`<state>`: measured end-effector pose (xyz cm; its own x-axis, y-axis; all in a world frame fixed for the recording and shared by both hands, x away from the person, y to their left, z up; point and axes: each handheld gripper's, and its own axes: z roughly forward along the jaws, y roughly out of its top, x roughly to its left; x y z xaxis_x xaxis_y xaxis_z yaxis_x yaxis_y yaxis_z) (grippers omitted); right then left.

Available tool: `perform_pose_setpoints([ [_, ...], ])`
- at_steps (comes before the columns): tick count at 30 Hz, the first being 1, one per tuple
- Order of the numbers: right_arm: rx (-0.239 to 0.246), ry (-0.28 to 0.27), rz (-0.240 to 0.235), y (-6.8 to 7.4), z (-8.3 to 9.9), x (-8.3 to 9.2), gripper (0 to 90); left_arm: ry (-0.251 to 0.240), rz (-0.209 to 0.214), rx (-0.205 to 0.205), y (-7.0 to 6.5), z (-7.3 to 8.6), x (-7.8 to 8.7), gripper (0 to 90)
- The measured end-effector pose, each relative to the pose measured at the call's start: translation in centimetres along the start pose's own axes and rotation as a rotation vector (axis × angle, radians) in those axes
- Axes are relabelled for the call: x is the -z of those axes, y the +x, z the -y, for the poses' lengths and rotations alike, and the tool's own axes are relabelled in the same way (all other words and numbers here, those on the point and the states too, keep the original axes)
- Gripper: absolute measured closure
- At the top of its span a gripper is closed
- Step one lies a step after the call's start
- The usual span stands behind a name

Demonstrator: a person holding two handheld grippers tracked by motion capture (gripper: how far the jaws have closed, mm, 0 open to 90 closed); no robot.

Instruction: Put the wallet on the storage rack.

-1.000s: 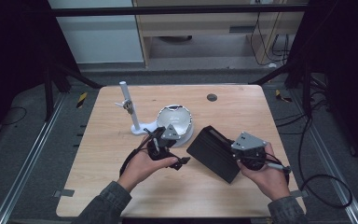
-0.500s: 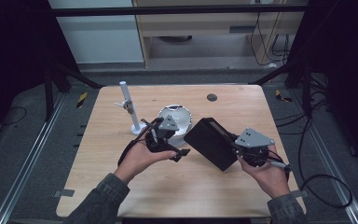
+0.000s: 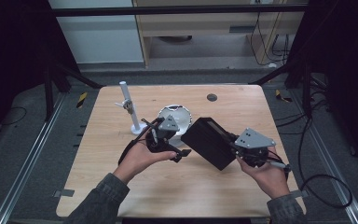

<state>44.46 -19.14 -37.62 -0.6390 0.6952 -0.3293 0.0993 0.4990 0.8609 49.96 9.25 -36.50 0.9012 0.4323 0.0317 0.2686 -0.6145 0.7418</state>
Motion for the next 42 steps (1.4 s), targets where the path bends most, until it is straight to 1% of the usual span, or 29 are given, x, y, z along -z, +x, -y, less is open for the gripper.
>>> perform_pose_setpoints([
  [1, 0.001, -0.003, -0.001, 0.0, 0.0, 0.0, 84.1, -0.002, 0.003, 0.002, 0.0, -0.1, -0.1, 8.9],
  [5, 0.005, -0.019, -0.008, 0.2, -0.2, 0.2, 84.1, 0.006, 0.018, -0.014, -0.2, -0.3, -0.2, 8.9],
  [7, 0.006, -0.027, -0.01, 0.3, -0.2, 0.2, 84.1, 0.002, 0.021, -0.018, -0.2, -0.5, -0.3, 8.9],
  [9, 0.008, -0.032, -0.014, 0.4, -0.3, 0.2, 84.1, -0.002, 0.027, -0.015, -0.2, -0.5, -0.4, 8.9],
  [13, 0.007, -0.039, -0.02, 0.6, -0.3, 0.3, 84.1, 0.007, 0.035, -0.02, -0.2, -0.6, -0.5, 9.0],
  [14, 0.008, -0.04, -0.021, 0.6, -0.3, 0.3, 84.1, 0.007, 0.032, -0.019, -0.2, -0.6, -0.5, 9.0],
  [21, 0.011, -0.043, -0.031, 0.9, -0.4, 0.2, 84.1, 0.004, 0.05, -0.006, 0.0, -0.5, -0.9, 9.3],
  [23, 0.012, -0.047, -0.034, 1.0, -0.5, 0.1, 84.1, 0.012, 0.058, -0.012, 0.1, -0.5, -1.1, 11.2],
  [26, 0.014, -0.05, -0.04, 1.2, -0.5, 0.0, 84.1, 0.021, 0.067, -0.016, -0.1, -0.5, -1.5, 11.8],
  [30, 0.02, -0.046, -0.041, 1.2, -0.5, -0.1, 84.1, 0.024, 0.052, -0.021, 0.0, -0.5, -1.6, 12.4],
  [34, 0.019, -0.045, -0.039, 1.2, -0.4, 0.1, 84.1, 0.0, 0.028, -0.009, 0.3, -0.5, -1.2, 12.8],
  [36, 0.018, -0.046, -0.04, 1.1, -0.4, 0.1, 84.1, -0.006, 0.009, -0.015, 0.5, -0.5, -0.8, 12.8],
  [37, 0.017, -0.048, -0.042, 1.1, -0.4, 0.2, 84.1, -0.01, 0.006, -0.007, 0.6, -0.4, -0.8, 13.0],
  [40, 0.021, -0.053, -0.046, 1.2, -0.5, 0.3, 84.1, 0.003, 0.009, -0.001, 1.1, -0.3, -1.0, 13.1],
  [42, 0.021, -0.061, -0.05, 1.3, -0.5, 0.3, 84.1, 0.014, 0.029, 0.009, 1.4, -0.2, -1.5, 13.3],
])
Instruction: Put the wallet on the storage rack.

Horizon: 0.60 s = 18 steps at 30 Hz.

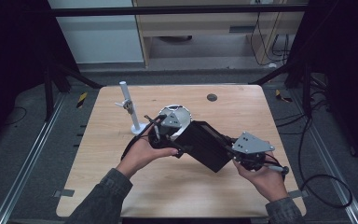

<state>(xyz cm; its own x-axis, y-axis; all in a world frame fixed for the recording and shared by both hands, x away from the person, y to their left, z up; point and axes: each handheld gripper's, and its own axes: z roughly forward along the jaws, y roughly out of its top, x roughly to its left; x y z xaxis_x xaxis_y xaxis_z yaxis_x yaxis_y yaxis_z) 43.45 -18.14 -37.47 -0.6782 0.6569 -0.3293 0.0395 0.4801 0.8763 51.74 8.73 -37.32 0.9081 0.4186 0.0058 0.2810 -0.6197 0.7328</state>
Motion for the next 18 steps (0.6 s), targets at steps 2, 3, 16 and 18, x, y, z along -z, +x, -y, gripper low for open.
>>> perform_pose_setpoints([
  [2, 0.002, -0.006, -0.006, 0.1, -0.1, 0.0, 84.1, 0.022, 0.025, -0.001, 0.3, 0.0, -0.6, 13.9],
  [3, 0.005, -0.009, -0.011, 0.2, -0.1, -0.1, 84.1, 0.029, 0.033, 0.006, 0.4, 0.1, -1.0, 14.1],
  [16, 0.029, -0.009, -0.039, 0.6, 0.1, -0.4, 83.9, -0.005, 0.108, 0.05, 0.4, -0.2, -1.3, 63.0],
  [18, 0.026, -0.011, -0.041, 0.6, 0.4, -0.4, 83.7, -0.023, 0.128, 0.069, 0.4, -0.4, -0.8, 73.0],
])
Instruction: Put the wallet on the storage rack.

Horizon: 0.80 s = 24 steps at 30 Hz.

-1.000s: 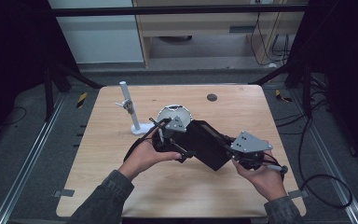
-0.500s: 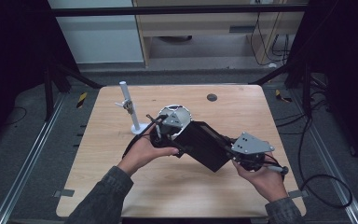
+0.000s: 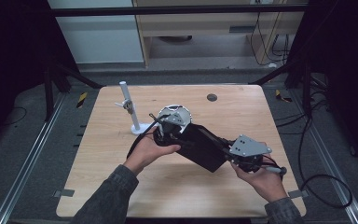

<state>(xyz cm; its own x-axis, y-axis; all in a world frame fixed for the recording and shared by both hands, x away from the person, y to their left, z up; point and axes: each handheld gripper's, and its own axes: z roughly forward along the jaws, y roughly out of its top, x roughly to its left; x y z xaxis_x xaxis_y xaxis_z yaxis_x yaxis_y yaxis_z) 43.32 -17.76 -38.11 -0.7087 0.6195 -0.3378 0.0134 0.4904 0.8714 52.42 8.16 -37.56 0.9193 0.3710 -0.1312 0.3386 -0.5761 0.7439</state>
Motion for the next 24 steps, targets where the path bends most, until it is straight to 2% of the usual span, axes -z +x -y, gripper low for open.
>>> perform_pose_setpoints([
  [1, 0.003, 0.007, 0.003, 0.0, 0.2, 0.0, 83.5, -0.012, 0.003, 0.011, 0.0, -0.1, 0.3, 78.0],
  [4, 0.002, 0.017, 0.002, 0.1, 0.7, -0.2, 82.6, 0.006, -0.019, -0.005, -0.4, -0.4, 1.0, 79.4],
  [6, -0.003, 0.021, -0.003, 0.3, 1.0, -0.3, 79.8, -0.001, -0.033, -0.009, -0.6, -0.7, 1.3, 79.6],
  [8, -0.008, 0.027, -0.009, 0.5, 1.2, -0.6, 72.7, 0.003, -0.058, -0.023, -0.8, -1.0, 1.5, 79.7],
  [11, -0.03, 0.052, -0.031, 1.0, 1.7, -1.1, 54.4, 0.008, -0.1, -0.031, -0.9, -1.5, 2.0, 79.8],
  [13, -0.045, 0.073, -0.047, 1.4, 2.1, -1.3, 46.5, 0.012, -0.114, -0.04, -0.9, -1.9, 2.3, 79.8],
  [18, -0.085, 0.078, -0.066, 1.9, 3.5, -1.7, 35.5, 0.018, -0.134, -0.052, -1.0, -2.9, 3.1, 79.8],
  [21, -0.114, 0.087, -0.06, 1.9, 4.2, -1.8, 31.1, 0.03, -0.159, -0.064, -1.0, -3.2, 3.4, 79.8],
  [24, -0.148, 0.105, -0.047, 1.7, 4.9, -2.1, 26.0, 0.028, -0.155, -0.059, -0.9, -3.5, 3.7, 79.8],
])
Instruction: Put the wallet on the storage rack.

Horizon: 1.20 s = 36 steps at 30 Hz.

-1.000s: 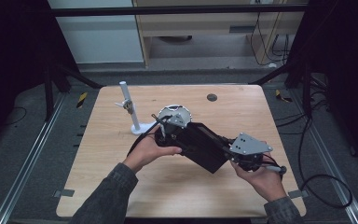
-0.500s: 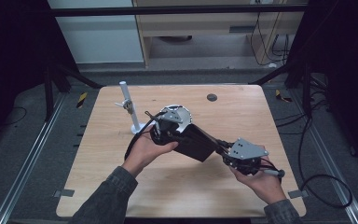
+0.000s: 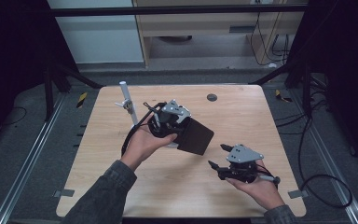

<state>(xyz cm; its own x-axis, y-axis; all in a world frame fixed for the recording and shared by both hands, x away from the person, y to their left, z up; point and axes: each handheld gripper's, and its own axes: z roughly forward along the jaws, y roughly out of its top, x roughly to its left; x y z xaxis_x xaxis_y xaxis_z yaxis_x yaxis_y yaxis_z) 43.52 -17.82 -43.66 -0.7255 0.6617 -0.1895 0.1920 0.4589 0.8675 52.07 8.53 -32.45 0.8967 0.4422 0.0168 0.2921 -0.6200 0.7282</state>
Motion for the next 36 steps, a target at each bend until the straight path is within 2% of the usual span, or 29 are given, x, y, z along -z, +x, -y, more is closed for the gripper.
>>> perform_pose_setpoints([
  [8, -0.103, 0.077, 0.096, -1.1, 1.9, -1.0, 12.4, -0.001, -0.02, -0.012, 0.1, -0.7, 1.0, 79.7],
  [10, -0.136, 0.084, 0.12, -1.4, 2.4, -1.0, 11.3, 0.003, -0.031, -0.02, 0.1, -1.0, 1.4, 79.8],
  [14, -0.184, 0.108, 0.177, -2.0, 3.6, -1.2, 8.5, -0.02, -0.052, -0.012, 0.3, -1.7, 2.4, 79.8],
  [17, -0.226, 0.128, 0.198, -2.2, 4.4, -1.2, 8.2, -0.026, -0.077, -0.01, 0.8, -2.1, 3.3, 79.8],
  [25, -0.262, 0.155, 0.23, -2.9, 5.4, -1.1, 8.5, -0.045, -0.129, 0.016, 2.0, -2.5, 5.5, 79.7],
  [28, -0.278, 0.16, 0.231, -2.9, 5.5, -1.1, 8.5, -0.033, -0.145, 0.017, 2.3, -2.5, 5.9, 79.8],
  [31, -0.274, 0.163, 0.234, -3.0, 5.6, -1.0, 8.5, -0.024, -0.177, 0.019, 2.8, -2.4, 6.4, 79.8],
  [36, -0.28, 0.162, 0.237, -3.1, 5.7, -1.0, 8.7, -0.018, -0.213, 0.042, 4.1, -1.9, 6.9, 79.7],
])
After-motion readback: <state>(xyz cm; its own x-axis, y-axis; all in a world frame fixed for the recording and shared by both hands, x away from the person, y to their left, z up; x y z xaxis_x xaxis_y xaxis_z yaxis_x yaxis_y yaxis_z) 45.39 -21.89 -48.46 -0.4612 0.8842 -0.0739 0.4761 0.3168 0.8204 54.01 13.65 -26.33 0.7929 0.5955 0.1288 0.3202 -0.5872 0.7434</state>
